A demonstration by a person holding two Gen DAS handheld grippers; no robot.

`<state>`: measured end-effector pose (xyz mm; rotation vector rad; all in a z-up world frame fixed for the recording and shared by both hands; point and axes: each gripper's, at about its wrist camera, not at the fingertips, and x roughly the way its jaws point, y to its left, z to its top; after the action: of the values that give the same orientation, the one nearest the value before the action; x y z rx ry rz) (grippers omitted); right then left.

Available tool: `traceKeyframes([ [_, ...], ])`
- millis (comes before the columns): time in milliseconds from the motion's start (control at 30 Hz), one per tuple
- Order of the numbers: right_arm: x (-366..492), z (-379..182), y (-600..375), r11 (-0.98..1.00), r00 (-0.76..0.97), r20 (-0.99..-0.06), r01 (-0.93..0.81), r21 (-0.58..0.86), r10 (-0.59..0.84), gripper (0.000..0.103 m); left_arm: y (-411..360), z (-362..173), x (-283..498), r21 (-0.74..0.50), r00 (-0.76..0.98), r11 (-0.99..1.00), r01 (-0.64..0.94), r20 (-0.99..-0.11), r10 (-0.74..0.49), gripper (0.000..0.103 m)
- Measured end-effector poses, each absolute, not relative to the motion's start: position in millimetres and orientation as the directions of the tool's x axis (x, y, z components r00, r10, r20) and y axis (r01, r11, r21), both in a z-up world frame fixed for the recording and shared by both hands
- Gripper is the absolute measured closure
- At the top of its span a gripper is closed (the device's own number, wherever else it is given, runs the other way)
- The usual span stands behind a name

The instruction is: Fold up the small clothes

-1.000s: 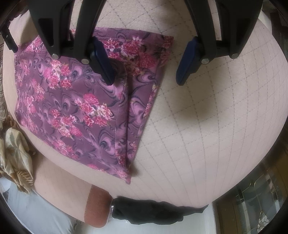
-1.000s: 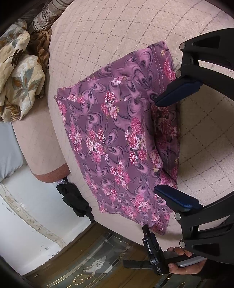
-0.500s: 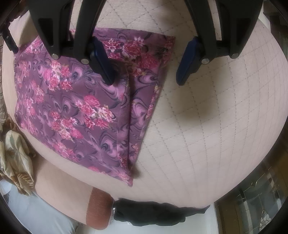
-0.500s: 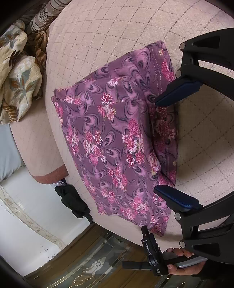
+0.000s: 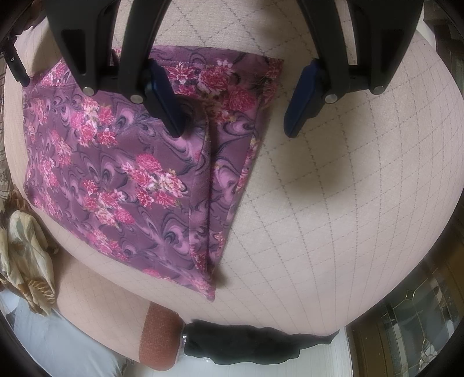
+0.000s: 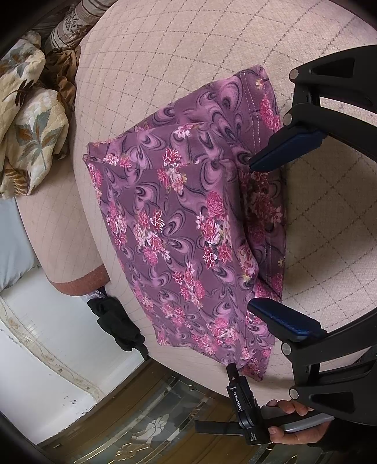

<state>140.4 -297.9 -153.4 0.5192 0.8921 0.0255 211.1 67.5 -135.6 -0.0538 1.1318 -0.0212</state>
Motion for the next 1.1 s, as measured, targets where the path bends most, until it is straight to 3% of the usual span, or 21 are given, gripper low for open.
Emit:
traceKeyframes([
  [833, 138.7, -152.3, -298.5, 0.878, 0.638, -0.736, 0.192, 0.438, 0.228, 0.011, 65.2, -134.1, 210.0, -0.056, 0.421, 0.998, -0.013, -0.906, -0.045, 0.032],
  [1033, 136.0, -146.1, -301.5, 0.867, 0.654, -0.717, 0.186, 0.463, 0.243, 0.011, 78.7, -128.8, 210.1, -0.126, 0.437, 0.99, -0.056, -0.895, -0.089, 0.032],
  [1100, 137.2, -142.9, -302.1, 0.859, 0.656, -0.708, 0.176, 0.481, 0.262, 0.011, 87.6, -126.5, 210.6, -0.163, 0.441, 0.983, -0.088, -0.891, -0.109, 0.026],
])
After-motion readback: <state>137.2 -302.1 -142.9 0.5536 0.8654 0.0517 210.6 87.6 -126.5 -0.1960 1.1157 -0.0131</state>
